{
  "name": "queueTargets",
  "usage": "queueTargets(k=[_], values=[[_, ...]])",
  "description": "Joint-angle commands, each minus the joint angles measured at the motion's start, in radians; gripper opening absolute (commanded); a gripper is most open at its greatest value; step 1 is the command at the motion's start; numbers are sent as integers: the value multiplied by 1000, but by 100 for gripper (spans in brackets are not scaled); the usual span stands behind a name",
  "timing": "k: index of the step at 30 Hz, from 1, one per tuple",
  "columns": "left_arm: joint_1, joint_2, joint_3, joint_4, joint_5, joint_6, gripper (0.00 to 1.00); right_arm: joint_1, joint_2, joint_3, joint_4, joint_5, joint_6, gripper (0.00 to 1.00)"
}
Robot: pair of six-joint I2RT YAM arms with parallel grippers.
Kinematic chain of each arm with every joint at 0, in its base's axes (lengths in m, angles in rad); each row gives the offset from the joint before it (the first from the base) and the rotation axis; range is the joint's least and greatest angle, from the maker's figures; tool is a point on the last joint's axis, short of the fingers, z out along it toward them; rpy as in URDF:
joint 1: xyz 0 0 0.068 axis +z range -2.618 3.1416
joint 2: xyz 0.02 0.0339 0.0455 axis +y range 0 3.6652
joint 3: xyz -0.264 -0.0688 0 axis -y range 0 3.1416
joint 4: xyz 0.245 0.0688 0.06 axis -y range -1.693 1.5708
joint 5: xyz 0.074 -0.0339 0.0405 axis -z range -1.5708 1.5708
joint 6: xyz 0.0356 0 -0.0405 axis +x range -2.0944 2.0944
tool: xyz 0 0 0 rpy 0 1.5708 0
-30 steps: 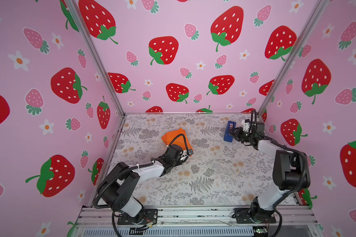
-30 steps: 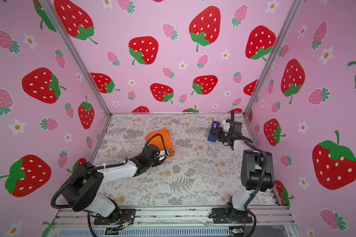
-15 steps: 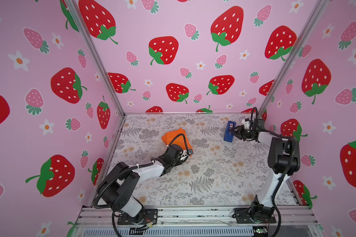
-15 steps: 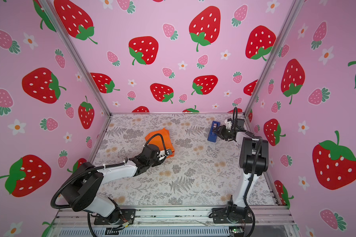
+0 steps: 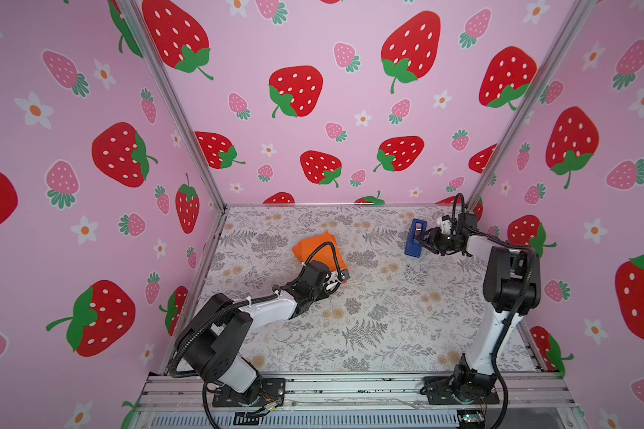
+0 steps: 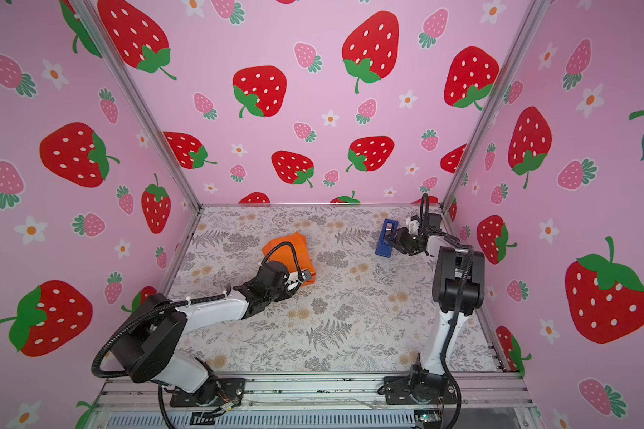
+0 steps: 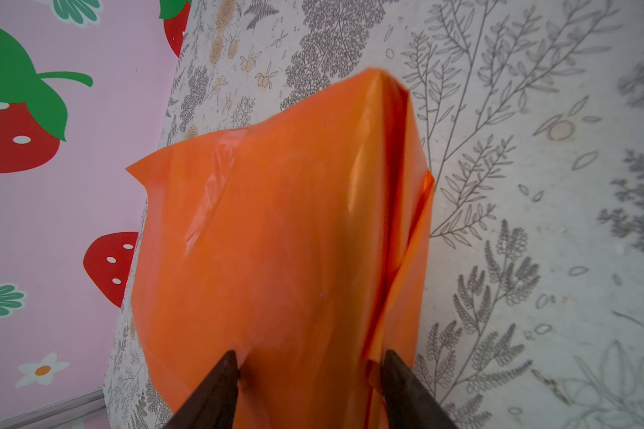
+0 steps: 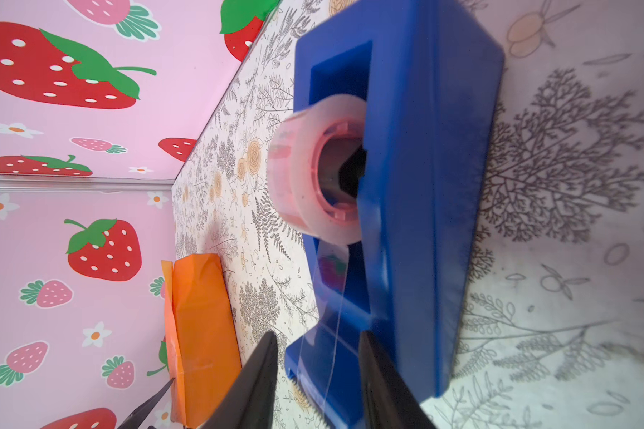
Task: Wrap a gift box in wrapping paper
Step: Tear off the tape using the Tape Cutter.
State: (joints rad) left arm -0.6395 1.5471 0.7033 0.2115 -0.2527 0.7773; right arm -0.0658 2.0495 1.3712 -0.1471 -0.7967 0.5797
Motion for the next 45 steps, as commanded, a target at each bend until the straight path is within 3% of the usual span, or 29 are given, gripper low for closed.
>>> queueTargets(k=[1,10,18,32,45], values=[[2,18,24,-50,49,0,62,4,44,24,-11,-74,-18,38],[3,19,24,-52,48,8,62,6,103,66,32,-167,27,22],[8,15,20,-54,44,15,61,5,51,44,68,-164,72,0],[12,16,22,-56,49,17,61,10,-178,-206,122,-165,93,0],[11,13,23,-65,53,10,60,31,-134,-320,129,-154,32,0]])
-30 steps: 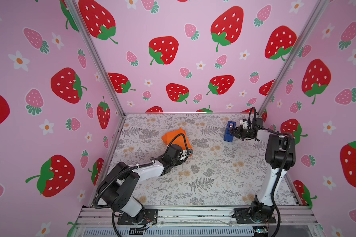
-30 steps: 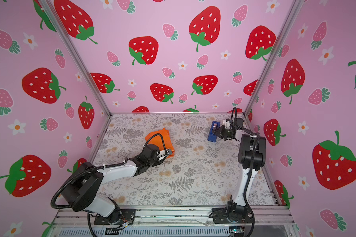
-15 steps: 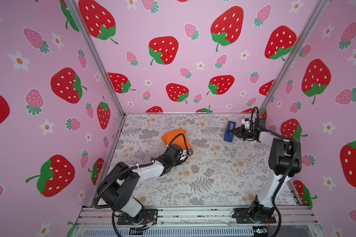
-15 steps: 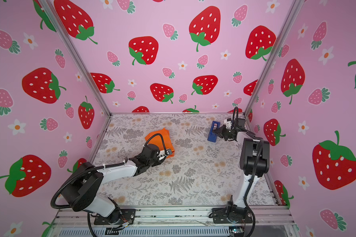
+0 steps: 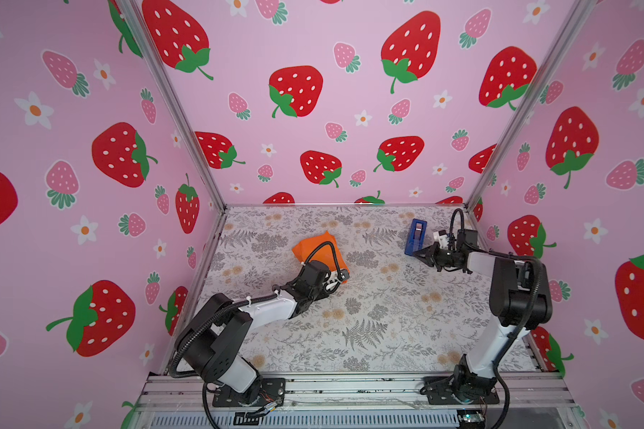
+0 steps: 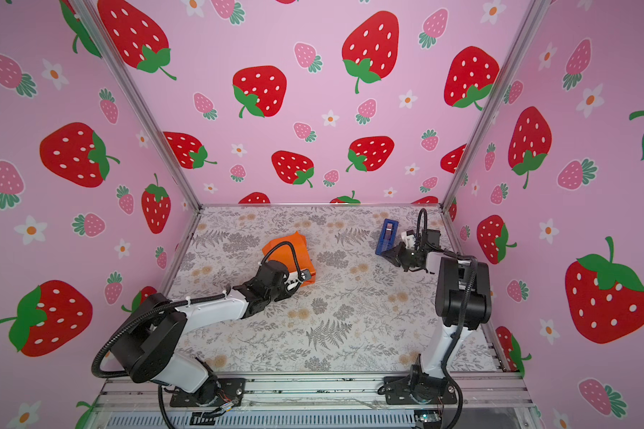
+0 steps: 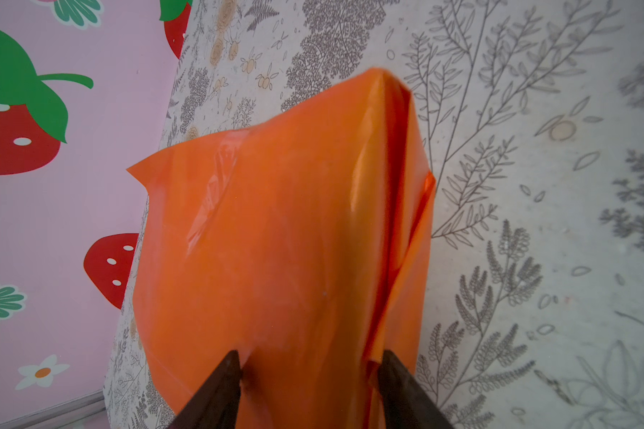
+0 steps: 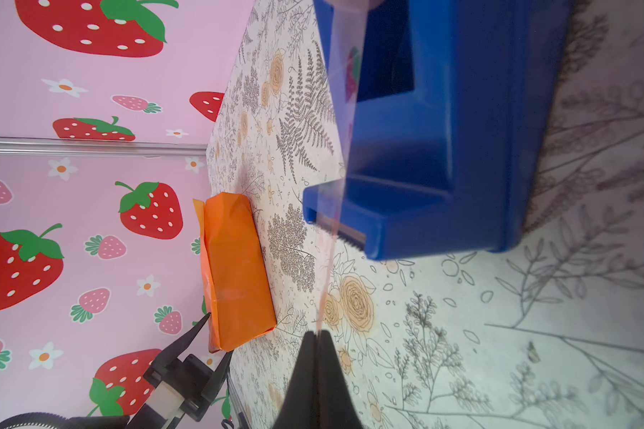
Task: Wrap a gift box in wrapping paper
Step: Tear off the tape using the Tape Cutter.
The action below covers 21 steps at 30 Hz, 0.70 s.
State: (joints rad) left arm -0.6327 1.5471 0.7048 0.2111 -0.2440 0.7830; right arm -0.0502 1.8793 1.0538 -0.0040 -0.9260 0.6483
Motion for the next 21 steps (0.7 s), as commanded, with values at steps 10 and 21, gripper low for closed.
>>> queueTargets(k=[10,21], values=[[4,19,21,-70,52,1,60,42,66,52,-276,486,-193,0],[4,22,21,-70,70,-8,59,70,-132,29,-216,345,-190,0]])
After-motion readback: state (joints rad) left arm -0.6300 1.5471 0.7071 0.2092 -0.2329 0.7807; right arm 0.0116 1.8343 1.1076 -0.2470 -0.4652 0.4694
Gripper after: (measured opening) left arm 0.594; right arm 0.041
